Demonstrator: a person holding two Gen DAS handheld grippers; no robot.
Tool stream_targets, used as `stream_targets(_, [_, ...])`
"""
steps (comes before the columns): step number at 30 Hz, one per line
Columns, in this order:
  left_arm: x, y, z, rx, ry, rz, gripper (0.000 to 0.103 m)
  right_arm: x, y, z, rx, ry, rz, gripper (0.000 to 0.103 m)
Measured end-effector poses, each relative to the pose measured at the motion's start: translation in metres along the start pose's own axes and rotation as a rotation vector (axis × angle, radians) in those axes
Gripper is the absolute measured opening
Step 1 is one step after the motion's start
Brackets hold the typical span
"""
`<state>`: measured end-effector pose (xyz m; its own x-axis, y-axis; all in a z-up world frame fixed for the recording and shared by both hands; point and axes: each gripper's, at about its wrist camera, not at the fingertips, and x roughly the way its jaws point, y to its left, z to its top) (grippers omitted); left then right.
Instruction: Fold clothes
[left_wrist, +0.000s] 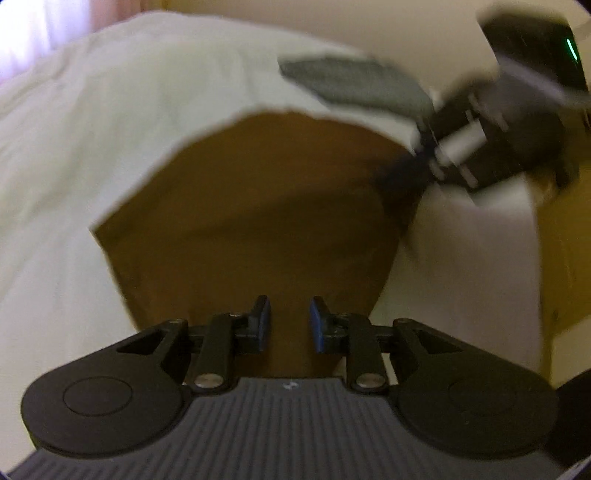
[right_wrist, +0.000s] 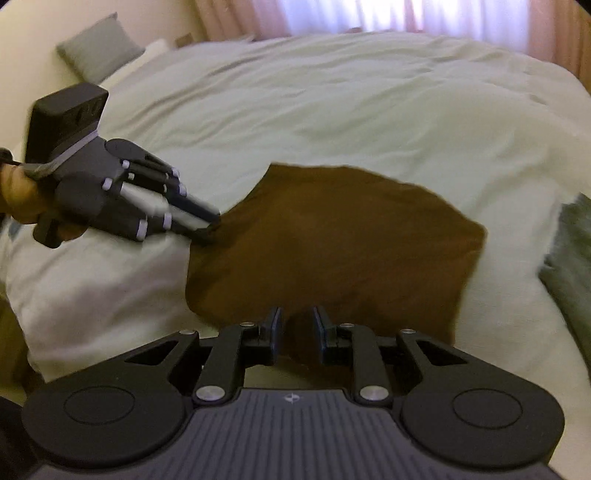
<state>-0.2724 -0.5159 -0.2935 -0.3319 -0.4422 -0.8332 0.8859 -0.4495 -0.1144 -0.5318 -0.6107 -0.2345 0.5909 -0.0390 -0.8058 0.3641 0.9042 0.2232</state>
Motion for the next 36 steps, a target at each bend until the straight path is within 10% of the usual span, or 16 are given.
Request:
stream_targets(3, [0.016,0.015,-0.012,-0.050,0.014,0.033,0.014,0.024,-0.023,-0.004,0.017,0.035,-0.114,0.017])
stream_targets(14, [-0.018,0.023,-0.018,-0.067,0.009,0.118,0.006,0.004,-0.056,-0.022,0.172,0.040,-0.060,0.025])
stream_targets(18, [-0.029,-0.028,-0.010,0.194,-0.069,0.210,0.069,-0.018,-0.020,-0.030,-0.056,0.041,-0.195,0.052])
stream_targets(27, [0.047,-0.104,-0.027,0.651,-0.001,0.307,0.047,0.046,0.061,-0.076,-0.718,0.054,-0.449,0.064])
stream_targets(30, [0.058,-0.096,-0.031,0.665,0.018,0.427,0.013,0.080,0.069,-0.093,-0.906,0.054,-0.564,0.062])
stream_targets(33, [0.048,-0.083,-0.028,0.592,0.020,0.437,0.010,0.094,0.057,-0.099,-0.996,0.106,-0.633,0.031])
stream_targets(36, [0.051,-0.088,-0.029,0.622,0.031,0.427,0.010,0.080,0.045,-0.093,-0.955,0.081,-0.588,0.027])
